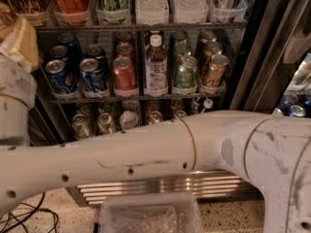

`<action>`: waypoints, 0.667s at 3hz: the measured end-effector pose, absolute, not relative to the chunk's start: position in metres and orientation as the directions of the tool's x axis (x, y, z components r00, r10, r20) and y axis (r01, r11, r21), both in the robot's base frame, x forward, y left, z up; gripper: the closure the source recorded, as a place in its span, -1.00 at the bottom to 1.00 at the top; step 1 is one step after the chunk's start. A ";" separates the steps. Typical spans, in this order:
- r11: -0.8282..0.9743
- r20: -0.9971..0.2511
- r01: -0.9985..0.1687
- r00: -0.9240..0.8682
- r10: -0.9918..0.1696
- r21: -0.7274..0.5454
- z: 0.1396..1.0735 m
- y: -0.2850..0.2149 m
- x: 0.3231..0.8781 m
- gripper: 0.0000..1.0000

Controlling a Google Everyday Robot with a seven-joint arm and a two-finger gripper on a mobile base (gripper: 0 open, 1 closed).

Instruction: Pick orange can from top shelf of fridge

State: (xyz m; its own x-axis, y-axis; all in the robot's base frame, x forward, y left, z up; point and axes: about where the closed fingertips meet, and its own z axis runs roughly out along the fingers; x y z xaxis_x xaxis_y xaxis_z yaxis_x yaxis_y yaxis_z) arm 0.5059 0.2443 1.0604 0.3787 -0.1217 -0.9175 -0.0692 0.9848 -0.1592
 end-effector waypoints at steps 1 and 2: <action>0.980 -0.931 -0.095 0.340 -0.134 -0.176 1.028 0.214 0.488 1.00; 0.949 -0.935 -0.235 0.334 -0.122 -0.208 1.003 0.205 0.465 1.00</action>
Offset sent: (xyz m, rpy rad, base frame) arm -0.0242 -0.1369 -0.0730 -0.2617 0.0015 0.4125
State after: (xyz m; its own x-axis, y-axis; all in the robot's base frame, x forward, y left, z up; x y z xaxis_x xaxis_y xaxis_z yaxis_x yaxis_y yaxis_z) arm 0.4651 0.2054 1.0034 0.3339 -0.1220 -0.9347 -0.2351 0.9495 -0.2079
